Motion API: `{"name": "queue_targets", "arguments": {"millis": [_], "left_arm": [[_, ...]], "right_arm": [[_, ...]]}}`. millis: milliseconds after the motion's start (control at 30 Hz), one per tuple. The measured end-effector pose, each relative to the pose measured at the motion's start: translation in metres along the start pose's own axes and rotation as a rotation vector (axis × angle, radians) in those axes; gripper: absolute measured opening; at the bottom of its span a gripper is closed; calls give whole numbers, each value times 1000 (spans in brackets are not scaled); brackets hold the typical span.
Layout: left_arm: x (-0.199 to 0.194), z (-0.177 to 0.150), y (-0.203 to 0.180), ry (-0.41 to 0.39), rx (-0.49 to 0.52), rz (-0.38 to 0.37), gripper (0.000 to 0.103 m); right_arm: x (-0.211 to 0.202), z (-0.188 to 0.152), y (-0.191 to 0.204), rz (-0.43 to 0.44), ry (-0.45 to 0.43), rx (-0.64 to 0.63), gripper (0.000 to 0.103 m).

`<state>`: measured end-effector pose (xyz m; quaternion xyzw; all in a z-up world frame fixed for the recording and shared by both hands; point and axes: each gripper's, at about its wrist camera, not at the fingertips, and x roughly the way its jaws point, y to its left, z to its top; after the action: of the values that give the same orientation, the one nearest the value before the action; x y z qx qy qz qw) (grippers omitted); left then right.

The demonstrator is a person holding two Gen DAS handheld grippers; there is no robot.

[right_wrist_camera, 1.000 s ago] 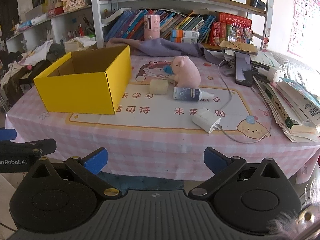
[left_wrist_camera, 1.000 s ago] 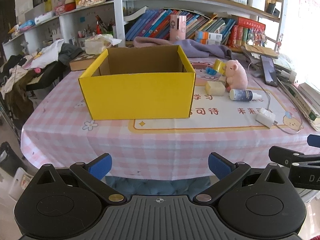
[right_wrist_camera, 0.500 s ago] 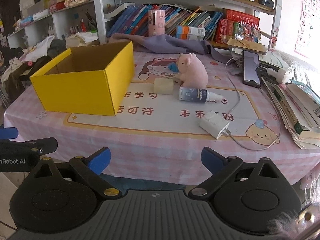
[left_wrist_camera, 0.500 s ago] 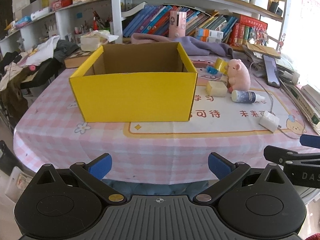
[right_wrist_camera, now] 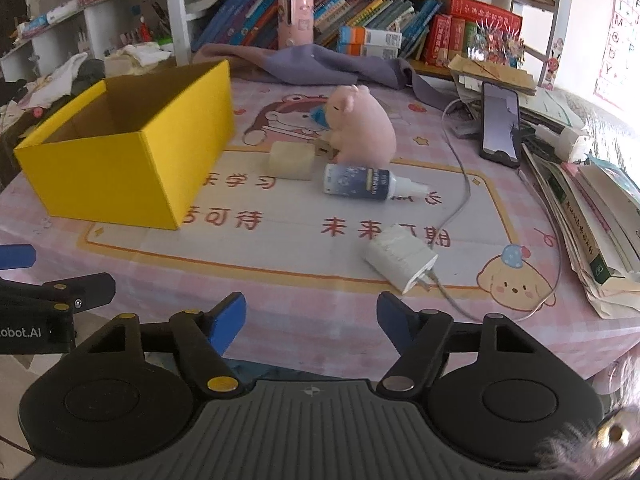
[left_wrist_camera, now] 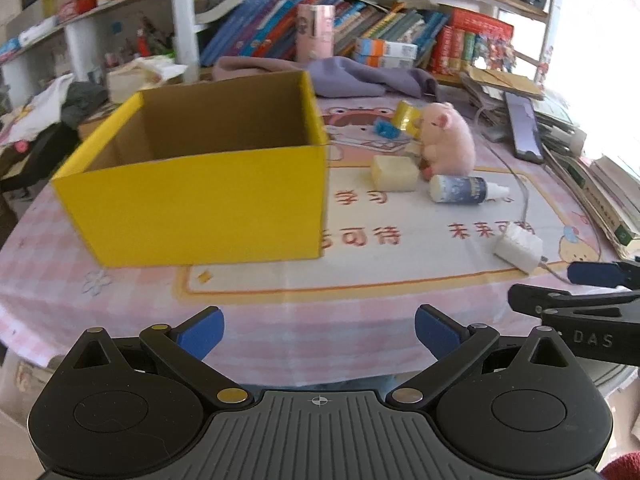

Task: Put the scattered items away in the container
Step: 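Reach the right gripper to the white charger plug and close on it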

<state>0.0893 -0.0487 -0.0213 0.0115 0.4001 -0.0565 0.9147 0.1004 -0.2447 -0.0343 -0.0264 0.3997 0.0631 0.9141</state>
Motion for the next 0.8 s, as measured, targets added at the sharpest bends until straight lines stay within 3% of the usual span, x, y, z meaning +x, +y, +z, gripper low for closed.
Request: {"name": "queue_targets", "arguments": {"millis": [333, 633, 800], "left_arm": [[30, 22, -49, 21, 109, -59, 102], [60, 41, -79, 89, 112, -52, 102], [72, 49, -95, 117, 111, -37, 102]], "right_arm": [[40, 21, -44, -24, 73, -11, 67], [86, 39, -73, 31, 158, -73, 68], [112, 42, -93, 82, 239, -88, 59]]}}
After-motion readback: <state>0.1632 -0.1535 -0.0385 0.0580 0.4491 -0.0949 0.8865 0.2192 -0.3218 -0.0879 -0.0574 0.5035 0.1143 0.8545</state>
